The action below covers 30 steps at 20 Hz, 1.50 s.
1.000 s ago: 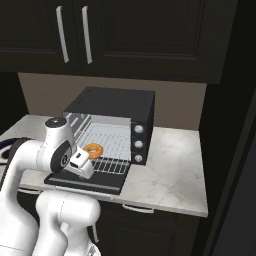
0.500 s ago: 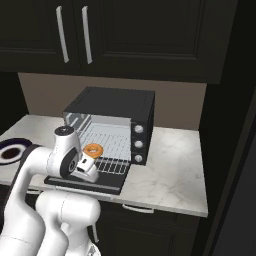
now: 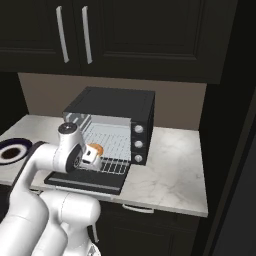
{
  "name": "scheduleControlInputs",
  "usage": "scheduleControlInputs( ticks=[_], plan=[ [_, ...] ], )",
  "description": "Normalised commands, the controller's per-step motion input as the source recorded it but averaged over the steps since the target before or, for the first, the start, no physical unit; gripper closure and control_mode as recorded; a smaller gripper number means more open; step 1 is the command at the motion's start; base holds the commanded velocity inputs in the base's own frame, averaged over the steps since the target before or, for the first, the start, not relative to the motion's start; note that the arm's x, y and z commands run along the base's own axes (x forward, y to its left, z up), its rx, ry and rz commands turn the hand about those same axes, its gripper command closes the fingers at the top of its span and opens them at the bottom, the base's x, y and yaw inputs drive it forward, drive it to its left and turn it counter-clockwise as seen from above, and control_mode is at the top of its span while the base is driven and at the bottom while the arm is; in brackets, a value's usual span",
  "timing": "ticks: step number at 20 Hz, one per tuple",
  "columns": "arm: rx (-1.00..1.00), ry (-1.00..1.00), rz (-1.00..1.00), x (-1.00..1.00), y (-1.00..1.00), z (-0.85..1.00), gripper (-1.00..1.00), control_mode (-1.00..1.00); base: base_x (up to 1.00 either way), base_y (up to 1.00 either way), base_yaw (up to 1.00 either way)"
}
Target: Pick up the bagel from the plate, place it on the toaster oven rack, close the door, and set the timer.
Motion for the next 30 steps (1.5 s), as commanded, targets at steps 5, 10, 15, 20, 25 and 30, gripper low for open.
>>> scheduleControlInputs(
  ticks=[5, 10, 15, 20, 25, 30],
  plan=[
    [0.0, -0.08, 0.06, 0.64, 0.0, -0.12, -1.0, -1.0, 0.0, 0.0, 0.0],
    [0.0, -0.02, 0.04, 0.37, 0.0, -0.23, -1.0, -1.0, 0.0, 0.0, 0.0],
    [0.0, 0.0, 0.0, 0.34, 0.0, -0.27, -1.0, -1.0, 0.0, 0.0, 0.0],
    [0.0, 0.0, 0.0, 0.35, 0.0, -0.08, -1.0, -1.0, 0.0, 0.0, 0.0],
    [0.0, -0.06, 0.0, 1.0, 0.0, -0.06, -1.0, -1.0, 0.0, 0.0, 0.0],
    [0.0, -0.21, 0.0, 0.36, 0.0, 0.05, -1.0, -1.0, 0.0, 0.0, 0.0]
  ],
)
